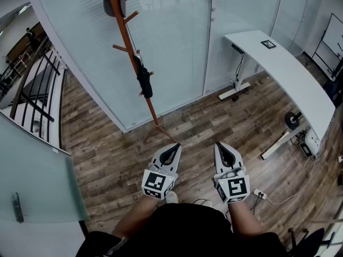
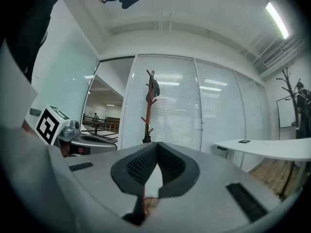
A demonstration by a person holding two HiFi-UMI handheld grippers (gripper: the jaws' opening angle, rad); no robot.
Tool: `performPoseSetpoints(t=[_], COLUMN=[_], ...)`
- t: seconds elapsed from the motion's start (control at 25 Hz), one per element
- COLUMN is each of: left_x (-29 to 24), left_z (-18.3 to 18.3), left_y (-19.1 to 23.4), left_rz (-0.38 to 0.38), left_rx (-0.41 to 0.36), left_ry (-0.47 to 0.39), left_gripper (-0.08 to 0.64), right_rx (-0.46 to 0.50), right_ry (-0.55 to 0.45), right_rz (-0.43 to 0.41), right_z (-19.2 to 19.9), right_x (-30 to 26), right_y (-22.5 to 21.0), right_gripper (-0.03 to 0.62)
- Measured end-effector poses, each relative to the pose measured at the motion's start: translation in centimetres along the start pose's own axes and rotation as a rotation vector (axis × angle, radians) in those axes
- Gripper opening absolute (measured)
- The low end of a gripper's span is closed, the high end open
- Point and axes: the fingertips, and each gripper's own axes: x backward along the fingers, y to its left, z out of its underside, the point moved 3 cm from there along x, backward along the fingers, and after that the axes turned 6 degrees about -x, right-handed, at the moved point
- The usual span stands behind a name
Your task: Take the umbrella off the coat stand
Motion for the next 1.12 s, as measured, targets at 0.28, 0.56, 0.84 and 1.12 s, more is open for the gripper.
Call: performPoseSetpoints(t=[0.28, 0.56, 0.84, 1.12], left_x=[0.7, 1.3, 2.8, 4.6], left_z=[0.3, 1.0, 2.4, 3.6], left_y=[0.1, 1.5, 5.1, 8.0], left_rz=[-0.002, 0.007, 0.007, -0.008], left_rx=[0.006, 0.007, 0.010, -0.069], left_ry=[0.003, 0.017, 0.029, 0.065], left_gripper=[0.012, 0.012, 0.012, 0.011], right_rx=[-0.010, -0.039, -0.030, 0.014], right_ry=[-0.006, 0.009, 0.045, 0.069], right_rz=[-0.001, 0.010, 0.017, 0.012], right_z=[0.1, 1.3, 2.3, 4.5], right_x=[0.0, -1.3, -4.3, -6.7], right_y=[0.7, 1.4, 4.4, 5.5], right_gripper=[0.005, 0.006, 0.006, 0.006])
